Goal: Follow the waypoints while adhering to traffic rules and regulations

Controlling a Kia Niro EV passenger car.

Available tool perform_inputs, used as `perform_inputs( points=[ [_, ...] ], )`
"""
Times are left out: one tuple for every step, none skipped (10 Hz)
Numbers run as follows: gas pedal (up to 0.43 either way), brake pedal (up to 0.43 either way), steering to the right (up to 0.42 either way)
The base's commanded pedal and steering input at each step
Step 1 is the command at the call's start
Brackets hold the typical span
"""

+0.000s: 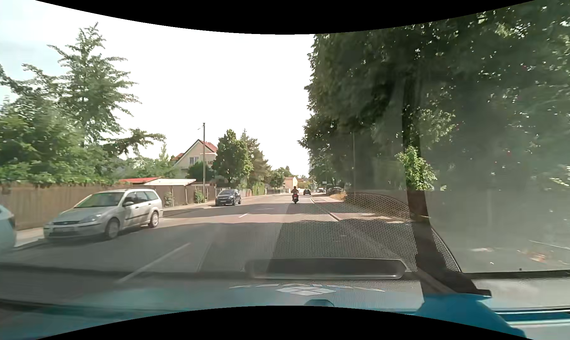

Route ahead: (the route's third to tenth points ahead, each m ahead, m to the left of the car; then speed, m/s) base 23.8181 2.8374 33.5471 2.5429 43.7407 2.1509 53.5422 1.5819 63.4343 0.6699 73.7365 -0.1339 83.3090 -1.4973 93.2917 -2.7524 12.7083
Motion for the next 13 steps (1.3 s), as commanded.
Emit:
perform_inputs(
  points=[
    [0.067, 0.000, 0.003],
    [0.067, 0.000, 0.002],
    [0.067, 0.000, 0.002],
    [0.059, 0.000, 0.002],
    [0.059, 0.000, 0.002],
    [0.059, 0.000, 0.002],
    [0.059, 0.000, 0.002],
    [0.059, 0.000, 0.002],
    [0.059, 0.000, 0.002],
    [0.059, 0.000, 0.002],
    [0.059, 0.000, 0.002],
    [0.059, 0.000, 0.002],
    [0.059, 0.000, 0.002]
  ],
)
